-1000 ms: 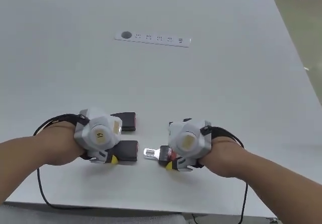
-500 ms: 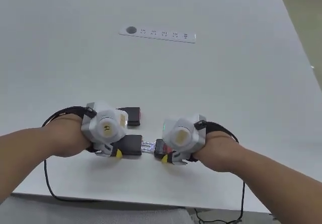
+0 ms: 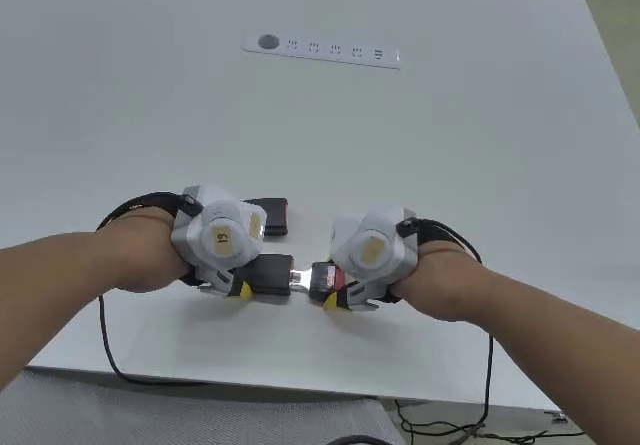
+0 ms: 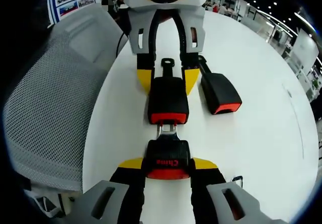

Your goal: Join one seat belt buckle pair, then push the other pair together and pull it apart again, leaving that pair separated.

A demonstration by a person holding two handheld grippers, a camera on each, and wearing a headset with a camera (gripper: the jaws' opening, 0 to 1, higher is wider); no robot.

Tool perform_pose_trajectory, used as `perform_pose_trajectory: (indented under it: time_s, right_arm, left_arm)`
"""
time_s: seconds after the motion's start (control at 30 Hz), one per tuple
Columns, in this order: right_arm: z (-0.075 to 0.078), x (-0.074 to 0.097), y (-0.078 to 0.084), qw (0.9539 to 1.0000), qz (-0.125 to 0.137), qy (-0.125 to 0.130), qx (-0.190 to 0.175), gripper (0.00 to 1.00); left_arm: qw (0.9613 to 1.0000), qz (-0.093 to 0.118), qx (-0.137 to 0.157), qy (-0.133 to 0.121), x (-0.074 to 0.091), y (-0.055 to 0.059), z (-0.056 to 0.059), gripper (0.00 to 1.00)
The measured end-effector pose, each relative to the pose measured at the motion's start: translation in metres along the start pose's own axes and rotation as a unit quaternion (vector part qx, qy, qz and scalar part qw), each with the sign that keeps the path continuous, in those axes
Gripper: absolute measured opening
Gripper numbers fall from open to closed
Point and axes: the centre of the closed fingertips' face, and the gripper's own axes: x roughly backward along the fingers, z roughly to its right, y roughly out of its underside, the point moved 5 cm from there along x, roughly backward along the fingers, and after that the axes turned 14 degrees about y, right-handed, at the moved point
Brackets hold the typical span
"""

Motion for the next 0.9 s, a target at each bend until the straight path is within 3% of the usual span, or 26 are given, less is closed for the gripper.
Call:
perform_pose_trajectory:
  time_s: [0.37, 0.63, 0.9]
  right_arm:
    - [0.0, -0.003, -0.004, 0.9998, 0.001, 0.005, -0.017, 0.29]
    - [-0.001, -0.002, -0.009, 1.0, -0.002, 0.003, -0.009, 0.29]
    - [-0.001, -0.004, -0.012, 0.9999, -0.001, 0.0, -0.012, 0.28]
  left_arm:
    - [0.9999, 0.012, 0.011, 0.002, -0.001, 0.003, -0.003, 0.32]
    - [0.9999, 0.011, 0.011, 0.0, -0.001, 0.003, -0.003, 0.32]
    - [0.9996, 0.027, 0.012, 0.002, -0.001, 0.006, -0.004, 0.31]
